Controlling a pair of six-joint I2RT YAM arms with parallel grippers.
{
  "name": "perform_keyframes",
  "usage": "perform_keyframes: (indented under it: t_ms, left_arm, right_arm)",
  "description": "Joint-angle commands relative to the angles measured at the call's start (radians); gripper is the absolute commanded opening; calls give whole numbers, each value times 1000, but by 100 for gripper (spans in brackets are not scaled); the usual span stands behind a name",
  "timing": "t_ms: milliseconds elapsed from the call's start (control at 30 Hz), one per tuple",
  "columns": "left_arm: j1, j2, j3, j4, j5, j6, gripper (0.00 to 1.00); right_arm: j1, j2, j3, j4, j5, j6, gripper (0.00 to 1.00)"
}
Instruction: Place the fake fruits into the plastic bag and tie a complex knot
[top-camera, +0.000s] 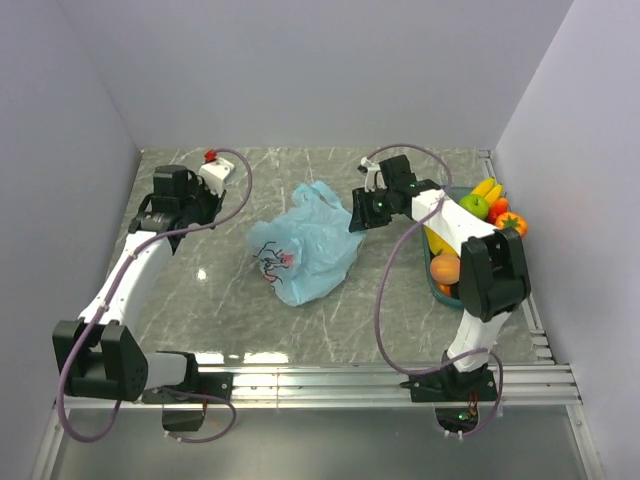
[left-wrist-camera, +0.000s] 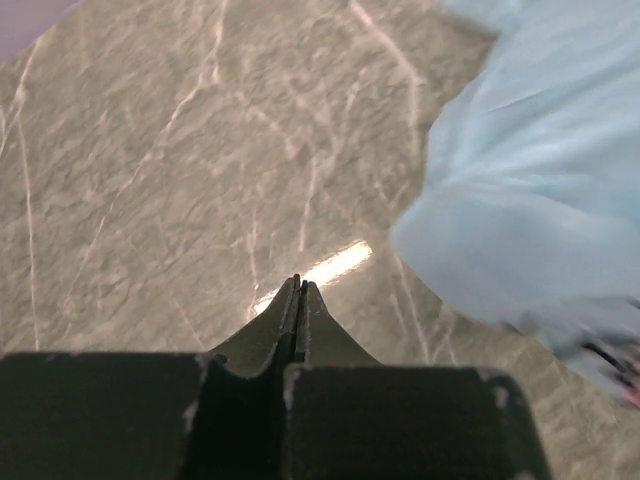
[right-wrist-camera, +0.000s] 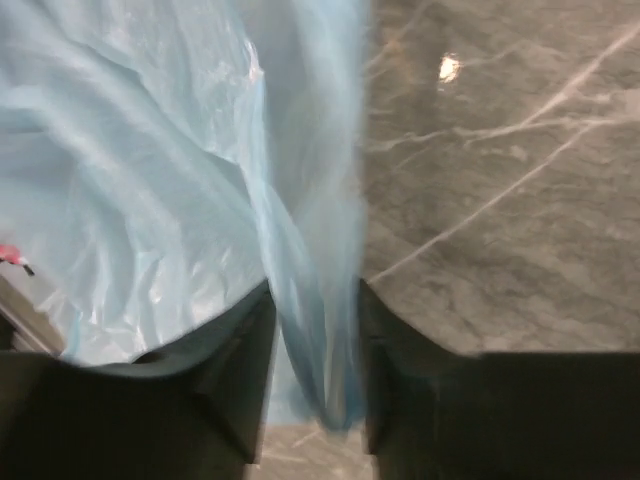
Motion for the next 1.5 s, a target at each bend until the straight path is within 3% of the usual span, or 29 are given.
perform_keyframes:
  t_ms: [0, 33, 100, 167, 200, 233, 267, 367, 467, 567, 700, 933, 1033, 1100, 1233, 1333, 1467]
  left_arm:
    - [-20, -84, -12, 31, 92, 62, 0]
    - [-20, -99, -22, 30, 131, 79, 0]
    - [-23, -156, -72, 53, 238, 142, 0]
    - [-38, -175, -100, 79, 253, 159, 0]
    - [-53, -166, -82, 68, 251, 151, 5]
    - [-58, -147, -54, 53, 259, 132, 13]
    - [-61, -89, -16, 28, 268, 66, 39]
    - [-77, 73, 183, -50, 291, -86, 75]
    - [-136, 231, 380, -73, 230, -204, 94]
    - [-213, 398, 536, -96, 144, -298, 95]
    - [-290, 619, 739, -171, 58, -387, 95]
    - [-350, 848, 837, -202, 47, -481, 92]
    - [-363, 896, 830, -225, 88, -493, 80]
    - [-370, 907, 807, -237, 125, -491, 61]
    - [-370, 858, 764, -222, 196, -462, 0]
    - [-370, 787, 718, -194, 233, -395, 0]
    - [-368, 582, 543, -92, 346, -231, 0]
  right_arm:
    - [-12, 26, 120, -51, 43, 2, 49]
    - [-14, 15, 129, -42, 17, 8, 56]
    - [-21, -29, 146, -28, -20, 0, 55]
    - [-21, -39, 170, -29, -32, -18, 54]
    - [-18, -31, 186, -46, -29, -24, 54]
    - [-18, -24, 200, -86, -27, -29, 55]
    - [-20, -14, 213, -94, -6, -34, 55]
    - [-18, 3, 211, -65, 41, -21, 59]
    - [-21, 57, 230, -44, 58, 8, 60]
    - [-15, 122, 234, -69, 16, 51, 59]
    - [-14, 148, 168, -26, 2, 88, 58]
    - [2, 156, 53, 24, -176, 146, 48]
    - [9, 118, -4, 61, -245, 198, 48]
    - [11, 75, -29, 70, -277, 209, 48]
    - [2, -5, -23, 26, -267, 165, 53]
    - [-27, -74, 3, -2, -210, 143, 55]
    - [-121, -141, 29, 37, -101, 170, 59]
